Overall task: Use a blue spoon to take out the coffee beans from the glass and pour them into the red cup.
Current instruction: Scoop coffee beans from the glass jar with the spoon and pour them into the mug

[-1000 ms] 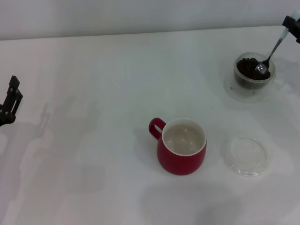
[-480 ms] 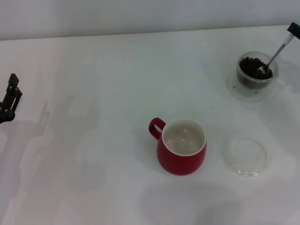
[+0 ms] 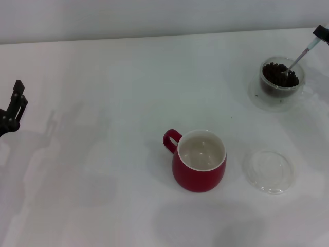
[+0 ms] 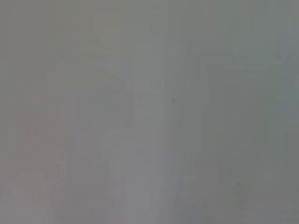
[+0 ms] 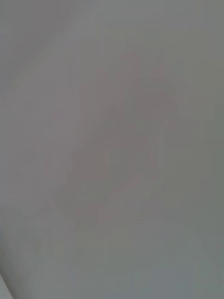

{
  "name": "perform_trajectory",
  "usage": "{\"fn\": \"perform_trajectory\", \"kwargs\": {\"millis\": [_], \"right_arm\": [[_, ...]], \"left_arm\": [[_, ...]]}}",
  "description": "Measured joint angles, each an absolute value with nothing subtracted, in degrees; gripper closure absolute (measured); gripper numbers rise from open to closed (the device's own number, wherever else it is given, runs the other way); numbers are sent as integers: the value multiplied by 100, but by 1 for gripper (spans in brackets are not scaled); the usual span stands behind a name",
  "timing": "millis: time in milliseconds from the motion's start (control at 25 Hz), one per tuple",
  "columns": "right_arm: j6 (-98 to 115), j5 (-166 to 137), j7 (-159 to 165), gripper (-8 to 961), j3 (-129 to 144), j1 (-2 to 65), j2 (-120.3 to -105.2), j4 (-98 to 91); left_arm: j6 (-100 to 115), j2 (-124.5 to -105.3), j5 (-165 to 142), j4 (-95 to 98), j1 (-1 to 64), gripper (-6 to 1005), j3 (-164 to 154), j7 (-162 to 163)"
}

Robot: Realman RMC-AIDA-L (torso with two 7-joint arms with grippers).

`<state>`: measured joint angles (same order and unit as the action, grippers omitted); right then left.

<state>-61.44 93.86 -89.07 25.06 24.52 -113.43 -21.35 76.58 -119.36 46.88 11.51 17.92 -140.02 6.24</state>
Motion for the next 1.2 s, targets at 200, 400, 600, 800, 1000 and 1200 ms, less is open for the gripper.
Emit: {"fn": "perform_trajectory", "kwargs": {"millis": [200, 400, 600, 800, 1000, 1200], "right_arm": [[-6086, 9395, -8768, 807, 2504, 2452, -11340, -2093], [-6000, 9396, -8692, 807, 2489, 2423, -11338, -2084], [-5977, 9458, -8688, 807, 2348, 2388, -11351, -2073], [-5963, 9475, -8547, 807, 2225, 2382, -11336, -1964], [-5960, 9481, -8365, 807, 2219, 2381, -11334, -1933], [-5933, 9534, -8202, 807, 2219, 2382, -11372, -1908]], "left_arm": [[7646, -11936, 4686, 1151, 1793, 318, -13996, 624], [7645, -11936, 4670, 1151, 1804, 318, -13989, 624], [7646, -11929, 4667, 1152, 1804, 317, -13983, 624], [7646, -11920, 4666, 1139, 1844, 317, -13983, 624], [7647, -11921, 4681, 1093, 1878, 317, -13983, 624], [7647, -11917, 4683, 1073, 1921, 317, -13983, 624]]}}
